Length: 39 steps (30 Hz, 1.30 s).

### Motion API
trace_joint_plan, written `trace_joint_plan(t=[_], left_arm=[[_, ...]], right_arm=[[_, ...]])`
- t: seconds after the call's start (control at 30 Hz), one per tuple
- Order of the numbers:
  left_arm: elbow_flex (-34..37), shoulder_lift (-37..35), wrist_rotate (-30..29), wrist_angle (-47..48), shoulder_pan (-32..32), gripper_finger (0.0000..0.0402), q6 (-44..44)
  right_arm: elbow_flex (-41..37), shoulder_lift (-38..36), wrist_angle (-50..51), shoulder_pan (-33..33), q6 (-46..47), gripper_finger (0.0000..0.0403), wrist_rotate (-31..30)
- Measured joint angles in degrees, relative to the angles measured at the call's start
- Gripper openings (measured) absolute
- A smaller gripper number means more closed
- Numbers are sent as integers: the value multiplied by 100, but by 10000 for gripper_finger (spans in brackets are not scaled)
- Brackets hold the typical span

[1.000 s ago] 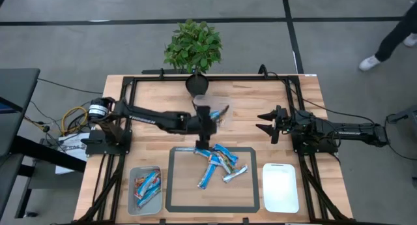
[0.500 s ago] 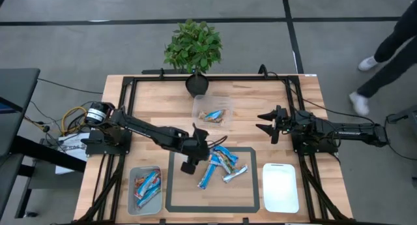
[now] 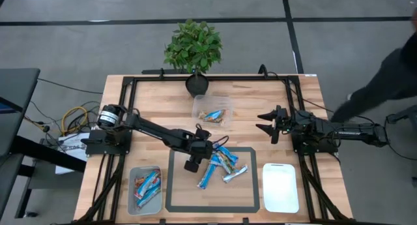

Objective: Pick and place Granola Bars by type
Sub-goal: Put the violet granola bar into the white bin

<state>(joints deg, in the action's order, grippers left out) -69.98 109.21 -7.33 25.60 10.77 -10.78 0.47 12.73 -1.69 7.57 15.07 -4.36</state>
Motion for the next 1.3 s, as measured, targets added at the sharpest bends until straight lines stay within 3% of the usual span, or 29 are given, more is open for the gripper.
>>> trace_joint_plan(t=[0.43, 0.8, 0.93, 1.3], left_arm=[[-14, 348, 101, -266, -152, 170, -195], [-8, 357, 284, -286, -156, 42, 70], [-1, 304, 414, -215, -163, 22, 333], [9, -923, 868, 444, -162, 32, 1117]], right_arm=[[1, 0, -2, 1, -1, 240, -5], [2, 0, -4, 0, -2, 240, -4], [2, 0, -4, 0, 0, 240, -4], [2, -4, -2, 2, -2, 240, -7]])
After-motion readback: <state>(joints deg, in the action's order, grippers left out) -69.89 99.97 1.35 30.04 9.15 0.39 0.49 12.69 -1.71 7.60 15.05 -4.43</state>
